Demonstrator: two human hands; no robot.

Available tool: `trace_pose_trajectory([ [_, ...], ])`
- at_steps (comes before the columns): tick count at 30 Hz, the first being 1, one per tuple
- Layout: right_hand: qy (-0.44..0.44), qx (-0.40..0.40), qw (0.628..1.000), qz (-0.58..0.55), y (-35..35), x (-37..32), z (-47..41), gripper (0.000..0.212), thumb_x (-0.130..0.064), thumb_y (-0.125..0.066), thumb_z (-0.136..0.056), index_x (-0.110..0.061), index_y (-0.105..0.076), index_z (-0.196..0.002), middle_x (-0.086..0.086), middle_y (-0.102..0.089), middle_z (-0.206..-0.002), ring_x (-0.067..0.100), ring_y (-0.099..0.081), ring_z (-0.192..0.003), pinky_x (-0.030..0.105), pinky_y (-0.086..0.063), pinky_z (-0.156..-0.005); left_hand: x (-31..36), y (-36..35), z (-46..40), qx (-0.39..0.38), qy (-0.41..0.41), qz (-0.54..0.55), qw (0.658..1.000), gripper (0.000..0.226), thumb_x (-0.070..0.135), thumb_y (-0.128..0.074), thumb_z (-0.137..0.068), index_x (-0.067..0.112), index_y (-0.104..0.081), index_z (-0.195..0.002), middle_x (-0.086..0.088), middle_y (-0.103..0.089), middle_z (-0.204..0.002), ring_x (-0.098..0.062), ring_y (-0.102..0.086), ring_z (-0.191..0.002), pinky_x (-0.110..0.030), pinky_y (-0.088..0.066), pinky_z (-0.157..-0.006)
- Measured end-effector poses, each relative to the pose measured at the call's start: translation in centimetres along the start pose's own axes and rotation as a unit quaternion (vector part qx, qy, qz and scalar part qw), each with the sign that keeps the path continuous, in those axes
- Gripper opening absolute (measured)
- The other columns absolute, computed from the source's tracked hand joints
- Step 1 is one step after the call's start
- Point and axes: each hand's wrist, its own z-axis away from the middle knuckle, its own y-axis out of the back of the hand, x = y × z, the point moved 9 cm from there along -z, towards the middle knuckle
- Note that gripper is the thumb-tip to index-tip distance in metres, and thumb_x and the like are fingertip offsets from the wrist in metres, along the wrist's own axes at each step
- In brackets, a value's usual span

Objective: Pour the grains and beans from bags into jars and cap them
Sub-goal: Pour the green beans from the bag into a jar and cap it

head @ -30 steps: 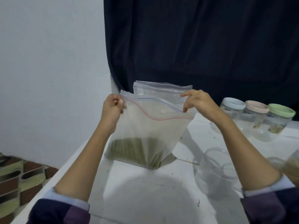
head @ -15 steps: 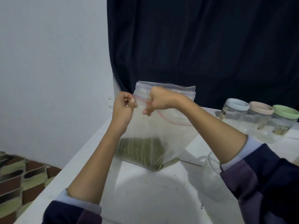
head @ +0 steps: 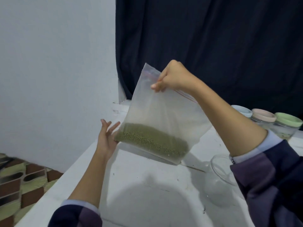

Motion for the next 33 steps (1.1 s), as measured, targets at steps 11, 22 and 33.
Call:
trace_pose_trajectory([
  [11,-0.040,0.124,0.982,-0.138,5.6,0.7,1.0,0.022,-0.016,-0.080,-0.076,0.005,-0.074,-0.079,0.007,-0.072,-0.066,0.012,-0.067,-0.066,0.031,-0.057,-0.084,-1.2,-10.3,2.4,-0.135,-0.004,0.146,0.980,0.084,0.074,-0.078,-0.028,0.022,-0.077,-0.093,-0.003,-0.072,-0.103,-0.021,-0.068,-0.098,-0.044,-0.054,-0.088],
  [22,-0.055,0.169,0.958,-0.224,8.8,5.1,5.4,0.020,-0.014,-0.079,-0.076,0.005,-0.075,-0.081,0.006,-0.063,-0.056,0.005,-0.057,-0.052,0.012,-0.049,-0.061,3.4,-15.2,2.6,-0.128,-0.007,0.106,0.986,0.042,0.057,-0.058,-0.074,0.020,-0.079,-0.079,-0.004,-0.074,-0.089,-0.020,-0.071,-0.085,-0.034,-0.059,-0.073],
  [33,-0.062,0.201,0.937,-0.280,11.7,5.6,7.4,0.018,-0.013,-0.077,-0.078,0.005,-0.074,-0.078,0.031,-0.068,-0.087,0.008,-0.053,-0.050,0.019,-0.050,-0.063,5.2,-17.8,2.7,-0.046,-0.034,0.072,0.996,0.022,0.032,-0.069,-0.082,0.013,-0.072,-0.091,-0.004,-0.071,-0.088,-0.022,-0.068,-0.086,-0.033,-0.056,-0.076],
])
